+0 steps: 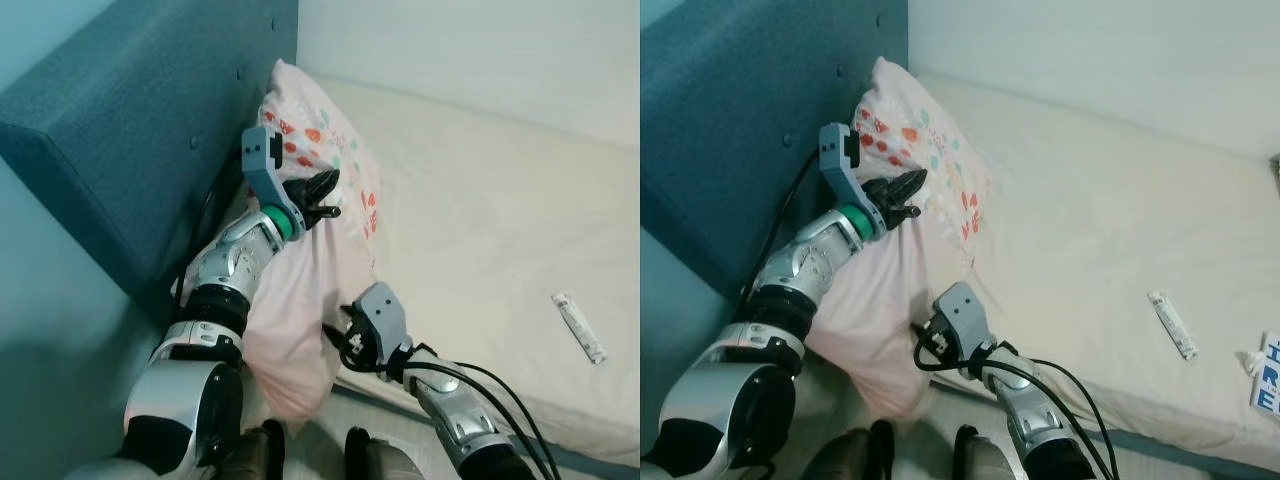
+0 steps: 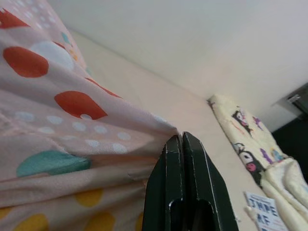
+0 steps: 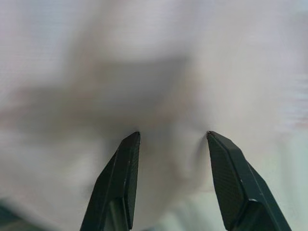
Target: Clean up the room
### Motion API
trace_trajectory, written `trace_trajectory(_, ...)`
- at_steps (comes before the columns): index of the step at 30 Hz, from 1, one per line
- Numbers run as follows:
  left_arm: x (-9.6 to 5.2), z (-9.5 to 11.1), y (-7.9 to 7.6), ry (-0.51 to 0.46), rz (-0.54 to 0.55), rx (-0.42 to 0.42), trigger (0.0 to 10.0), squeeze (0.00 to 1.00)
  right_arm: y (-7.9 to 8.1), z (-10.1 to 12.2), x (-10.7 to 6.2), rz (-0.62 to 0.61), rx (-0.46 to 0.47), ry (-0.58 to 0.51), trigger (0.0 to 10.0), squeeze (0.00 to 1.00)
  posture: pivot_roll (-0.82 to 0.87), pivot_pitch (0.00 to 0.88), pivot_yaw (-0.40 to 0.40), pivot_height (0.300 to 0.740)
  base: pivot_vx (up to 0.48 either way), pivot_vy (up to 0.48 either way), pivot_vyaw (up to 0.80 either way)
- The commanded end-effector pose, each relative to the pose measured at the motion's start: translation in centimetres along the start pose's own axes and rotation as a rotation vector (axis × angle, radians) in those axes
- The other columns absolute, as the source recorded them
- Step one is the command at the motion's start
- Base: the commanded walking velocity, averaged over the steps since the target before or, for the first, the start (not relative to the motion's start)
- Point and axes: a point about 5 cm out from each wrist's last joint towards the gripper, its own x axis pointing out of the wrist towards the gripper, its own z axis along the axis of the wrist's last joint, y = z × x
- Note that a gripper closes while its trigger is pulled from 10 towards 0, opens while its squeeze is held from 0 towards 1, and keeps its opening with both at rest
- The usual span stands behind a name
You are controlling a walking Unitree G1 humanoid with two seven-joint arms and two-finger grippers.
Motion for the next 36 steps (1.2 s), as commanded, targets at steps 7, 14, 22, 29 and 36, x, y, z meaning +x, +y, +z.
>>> trace_trajectory(7,-0.1,-0.4,0.8,0.043,0.047,0.067,0.0,0.0,2.2,-1.1,-1.5,0.237,0.15,0.001,10.0,0.0,0.01,0.142,0.05,0.74,0.0,0.0,0.0)
trace_trajectory(14,-0.1,-0.3,1.1,0.052,0.061,0.115,0.0,0.0,4.0,-1.2,-2.6,0.452,0.213,0.027,10.0,0.0,0.01,0.139,0.052,0.74,0.0,0.0,0.0)
trace_trajectory(22,-1.5,-3.1,3.0,0.207,0.178,0.417,0.0,0.0,2.7,-1.6,-2.4,0.333,0.185,0.042,10.0,0.0,0.01,0.145,0.061,0.74,0.0,0.0,0.0)
trace_trajectory(29,-3.2,-5.4,4.6,0.347,0.246,0.613,0.0,0.0,2.9,-1.5,-2.8,0.351,0.188,0.057,10.0,0.0,0.0,0.147,0.058,0.74,0.0,0.0,0.0)
trace_trajectory(36,-5.4,-8.2,6.1,0.48,0.317,0.779,0.0,0.0,3.0,-1.4,-2.7,0.37,0.186,0.049,10.0,0.0,0.0,0.152,0.047,0.74,0.0,0.0,0.0)
